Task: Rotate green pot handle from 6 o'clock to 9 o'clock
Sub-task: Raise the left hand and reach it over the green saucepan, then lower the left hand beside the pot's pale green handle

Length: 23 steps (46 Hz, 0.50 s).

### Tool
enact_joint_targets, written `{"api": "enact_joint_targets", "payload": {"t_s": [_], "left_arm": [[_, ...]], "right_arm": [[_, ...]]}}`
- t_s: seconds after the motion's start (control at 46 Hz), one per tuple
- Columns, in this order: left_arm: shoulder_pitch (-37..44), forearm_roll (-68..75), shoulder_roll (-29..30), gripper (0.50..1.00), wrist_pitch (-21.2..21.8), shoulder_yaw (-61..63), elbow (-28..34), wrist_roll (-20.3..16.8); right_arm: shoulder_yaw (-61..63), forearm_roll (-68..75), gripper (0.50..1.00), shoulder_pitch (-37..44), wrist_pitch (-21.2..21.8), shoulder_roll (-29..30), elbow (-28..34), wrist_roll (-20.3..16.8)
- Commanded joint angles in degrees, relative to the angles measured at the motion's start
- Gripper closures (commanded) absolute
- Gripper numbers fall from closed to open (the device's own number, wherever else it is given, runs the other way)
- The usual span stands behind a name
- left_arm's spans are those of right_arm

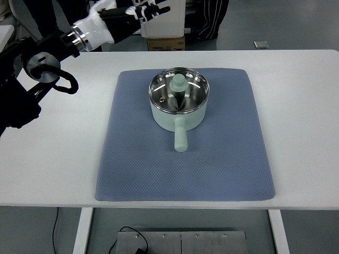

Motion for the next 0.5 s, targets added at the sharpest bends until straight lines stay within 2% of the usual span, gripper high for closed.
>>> {"api": "enact_joint_targets", "payload": {"t_s": [0.0, 0.174, 0.304, 0.478], "left_arm": [[-1.87, 0.34, -0.05, 0.5, -0.28, 4.75, -2.68, 0.07], [-4.86, 2.54, -0.84, 0.5, -1.16, 12.57, -8.13, 0.25], [-7.41, 4.03, -1.9, 0.5, -3.9, 18.2, -11.91, 0.25], [-12.16, 4.56, -2.78, 0.5, -3.9, 26.29, -14.38, 1.39]], "right_arm": [[0.01, 0.0, 0.5, -0.04, 0.0, 0.0, -0.01, -0.03], [0.01, 0.0, 0.5, 0.04, 0.0, 0.0, -0.01, -0.03], [0.01, 0.0, 0.5, -0.04, 0.0, 0.0, -0.01, 0.06], [0.01, 0.0, 0.5, 0.04, 0.0, 0.0, -0.01, -0.03]]}}
